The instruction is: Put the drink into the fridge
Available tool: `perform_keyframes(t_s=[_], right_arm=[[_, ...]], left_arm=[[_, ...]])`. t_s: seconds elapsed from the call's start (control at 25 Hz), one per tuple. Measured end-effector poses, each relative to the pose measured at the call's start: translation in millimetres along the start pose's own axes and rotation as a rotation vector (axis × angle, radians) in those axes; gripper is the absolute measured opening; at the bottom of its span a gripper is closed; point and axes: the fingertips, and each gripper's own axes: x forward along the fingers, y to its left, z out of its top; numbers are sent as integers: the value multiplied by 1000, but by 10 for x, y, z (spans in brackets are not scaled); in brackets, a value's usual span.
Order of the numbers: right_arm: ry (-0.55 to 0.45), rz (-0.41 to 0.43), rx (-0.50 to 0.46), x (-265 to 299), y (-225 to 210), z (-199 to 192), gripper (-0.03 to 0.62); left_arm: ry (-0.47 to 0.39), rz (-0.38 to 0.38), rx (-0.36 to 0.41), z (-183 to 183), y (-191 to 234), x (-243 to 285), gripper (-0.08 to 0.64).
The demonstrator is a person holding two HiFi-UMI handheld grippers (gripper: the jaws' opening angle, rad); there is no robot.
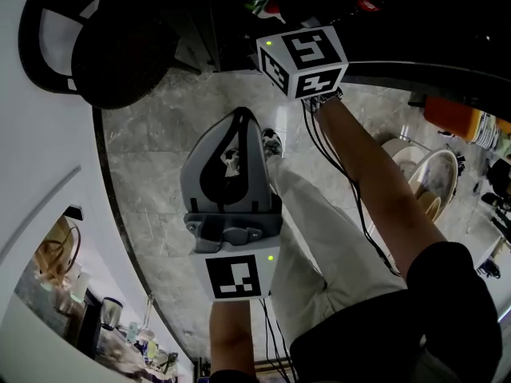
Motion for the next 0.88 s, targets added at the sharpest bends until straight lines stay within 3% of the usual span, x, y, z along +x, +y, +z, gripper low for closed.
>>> perform_keyframes(t_s=[0.4,0.88], right_arm=[[3,3,-12,-175,58,-7,319],[-26,10,48,-764,278,47,310]], left_arm=[[1,-9,-8,-8,-10,-37,9],[14,-51,-24,-17,-196,-155,9]])
